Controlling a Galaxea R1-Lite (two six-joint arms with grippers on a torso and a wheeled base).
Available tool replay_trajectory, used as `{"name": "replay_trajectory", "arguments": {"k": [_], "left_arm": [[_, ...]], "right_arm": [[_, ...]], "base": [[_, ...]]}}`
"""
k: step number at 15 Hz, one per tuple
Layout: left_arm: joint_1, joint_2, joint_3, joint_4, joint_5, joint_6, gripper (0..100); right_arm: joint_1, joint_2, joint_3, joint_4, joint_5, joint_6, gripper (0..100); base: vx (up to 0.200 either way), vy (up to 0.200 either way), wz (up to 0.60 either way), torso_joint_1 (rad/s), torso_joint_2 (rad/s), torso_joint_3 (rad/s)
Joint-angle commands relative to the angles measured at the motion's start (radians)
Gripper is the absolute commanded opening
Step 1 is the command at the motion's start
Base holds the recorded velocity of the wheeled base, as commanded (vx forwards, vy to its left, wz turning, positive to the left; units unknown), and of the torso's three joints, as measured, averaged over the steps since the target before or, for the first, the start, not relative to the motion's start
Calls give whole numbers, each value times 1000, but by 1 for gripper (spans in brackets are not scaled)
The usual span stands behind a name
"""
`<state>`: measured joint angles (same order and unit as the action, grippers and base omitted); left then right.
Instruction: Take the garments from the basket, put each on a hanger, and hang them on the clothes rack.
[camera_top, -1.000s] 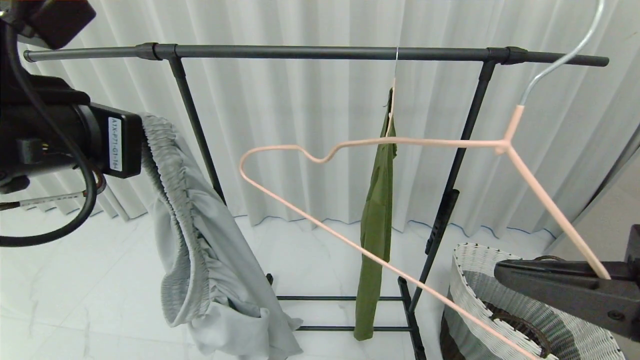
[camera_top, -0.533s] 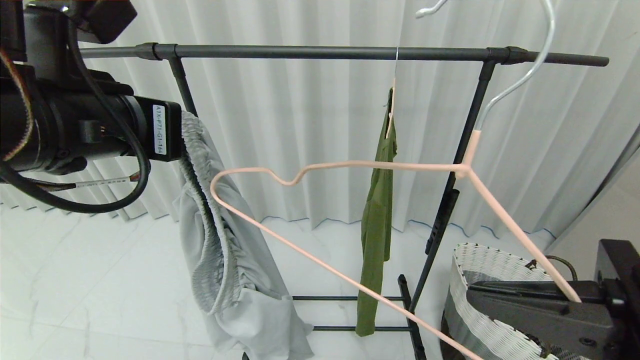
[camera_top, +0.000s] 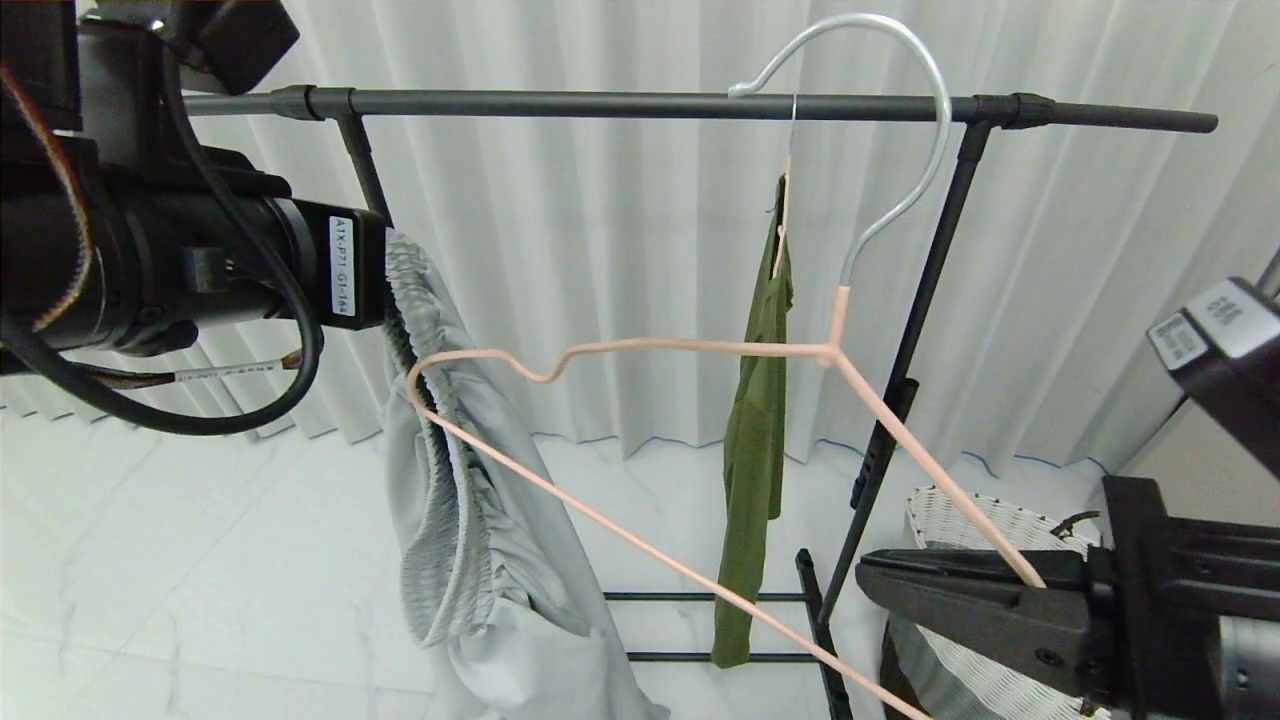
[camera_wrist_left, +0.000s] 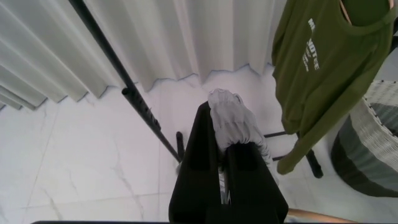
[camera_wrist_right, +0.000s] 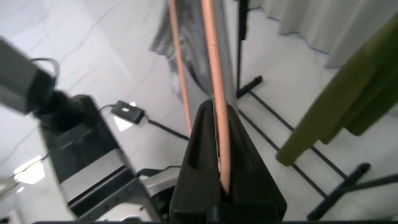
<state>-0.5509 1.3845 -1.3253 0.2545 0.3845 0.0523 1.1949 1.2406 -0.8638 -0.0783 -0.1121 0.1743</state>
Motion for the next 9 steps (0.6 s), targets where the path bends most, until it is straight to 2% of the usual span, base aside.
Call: {"name": "replay_trajectory", "arguments": {"k": [1,4,7,9], "left_arm": [[0,-1,6,0,2,0,0],[-1,1,15,2,8,4,0],[-4,28,28,2,111,4,0],[-26,36,28,2,123,1,0]], "right_arm": [[-21,37,-1,-14,-27,-2,0],[-54,100,-1,-118,-61,-4,0],[-80,132,-1,-158,-72,-4,0],[-80,141,-1,-158,-73,-4,0]], "base": [[0,0,0,0,0,0],[0,0,0,0,0,0],[0,0,0,0,0,0],[0,0,0,0,0,0]]}}
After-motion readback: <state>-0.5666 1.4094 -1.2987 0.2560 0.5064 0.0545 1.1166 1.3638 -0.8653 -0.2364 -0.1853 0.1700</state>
